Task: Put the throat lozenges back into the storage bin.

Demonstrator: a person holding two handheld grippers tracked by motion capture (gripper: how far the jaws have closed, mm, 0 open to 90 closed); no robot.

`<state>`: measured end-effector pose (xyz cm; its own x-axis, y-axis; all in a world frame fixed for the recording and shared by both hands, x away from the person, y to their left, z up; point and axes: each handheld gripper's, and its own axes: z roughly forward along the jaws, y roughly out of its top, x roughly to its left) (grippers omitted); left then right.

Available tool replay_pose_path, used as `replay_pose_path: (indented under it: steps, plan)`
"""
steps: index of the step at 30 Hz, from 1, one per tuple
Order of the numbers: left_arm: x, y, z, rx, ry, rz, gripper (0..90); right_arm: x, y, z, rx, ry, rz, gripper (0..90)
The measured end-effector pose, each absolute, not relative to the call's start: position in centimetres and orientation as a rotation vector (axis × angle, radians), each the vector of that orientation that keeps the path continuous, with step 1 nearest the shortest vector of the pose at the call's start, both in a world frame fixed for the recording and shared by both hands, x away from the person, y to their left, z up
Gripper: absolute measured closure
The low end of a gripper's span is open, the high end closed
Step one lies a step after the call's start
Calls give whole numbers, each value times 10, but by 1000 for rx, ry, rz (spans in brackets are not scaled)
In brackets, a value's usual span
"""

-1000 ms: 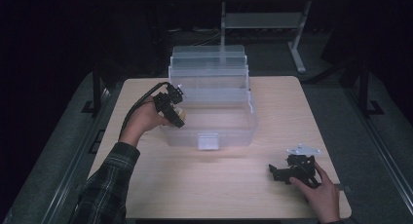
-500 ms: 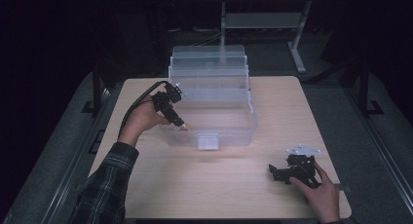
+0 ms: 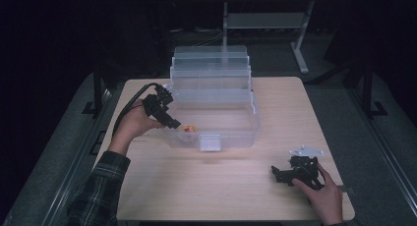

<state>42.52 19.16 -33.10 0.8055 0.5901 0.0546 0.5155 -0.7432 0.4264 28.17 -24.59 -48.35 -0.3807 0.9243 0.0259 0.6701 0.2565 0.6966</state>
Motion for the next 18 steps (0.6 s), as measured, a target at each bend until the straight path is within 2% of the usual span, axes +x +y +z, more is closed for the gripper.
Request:
replay_pose_path:
  steps: [18]
  plan:
    - [388, 216, -327, 2504, 845, 323, 189, 282, -246, -483, 1452, 2147, 892, 0]
